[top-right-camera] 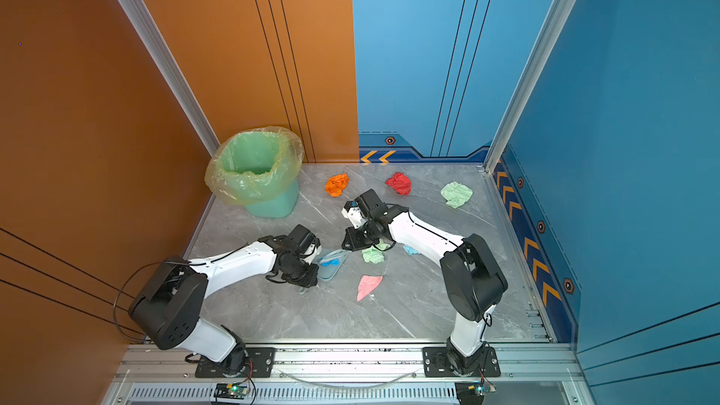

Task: Sweep away the paper scraps from the table
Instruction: 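Push the blue scrap into the dustpan held by the left gripper, then lift the brush away from the dustpan toward the pink scrap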

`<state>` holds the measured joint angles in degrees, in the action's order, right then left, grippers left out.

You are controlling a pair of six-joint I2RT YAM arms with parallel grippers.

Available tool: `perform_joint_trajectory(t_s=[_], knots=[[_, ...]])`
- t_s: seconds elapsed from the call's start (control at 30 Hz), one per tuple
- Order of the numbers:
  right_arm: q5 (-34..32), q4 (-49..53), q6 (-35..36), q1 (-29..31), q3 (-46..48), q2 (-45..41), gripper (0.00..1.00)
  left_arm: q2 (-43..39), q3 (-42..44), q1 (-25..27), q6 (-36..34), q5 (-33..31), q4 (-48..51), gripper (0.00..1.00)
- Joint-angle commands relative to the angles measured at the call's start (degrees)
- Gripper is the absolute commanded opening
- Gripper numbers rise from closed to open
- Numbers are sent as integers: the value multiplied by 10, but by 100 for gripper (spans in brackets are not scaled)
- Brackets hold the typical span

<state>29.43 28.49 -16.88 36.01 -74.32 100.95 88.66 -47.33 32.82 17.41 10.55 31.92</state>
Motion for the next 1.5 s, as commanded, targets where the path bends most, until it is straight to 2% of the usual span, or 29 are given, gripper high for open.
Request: perform_joint_trajectory(t_s=[0.0, 0.17, 0.5, 0.7, 0.83, 1.1, 1.27, 1.47], knots=[[-2, 12, 2, -13, 1, -33, 0, 11, -1, 9, -3, -4, 36, 0], [-16, 35, 22, -27, -10, -71, 0, 11, 1, 9, -4, -3, 36, 0], [-62, 274, 82, -42, -3, -155, 0, 7, -6, 8, -18, -6, 60, 0], [-61, 332, 69, -16, 40, -214, 0, 16, -13, 8, -27, -2, 65, 0], [-62, 330, 60, -1, 58, -208, 0, 21, -14, 7, -30, 0, 67, 0], [-79, 251, 43, 11, 59, -118, 0, 15, -11, 8, -26, 0, 66, 0], [-116, 209, 33, 7, 10, -56, 0, 8, -2, 8, -19, -4, 66, 0], [-144, 157, 11, -33, -65, 7, 0, -4, 13, 11, -12, -7, 65, 0]])
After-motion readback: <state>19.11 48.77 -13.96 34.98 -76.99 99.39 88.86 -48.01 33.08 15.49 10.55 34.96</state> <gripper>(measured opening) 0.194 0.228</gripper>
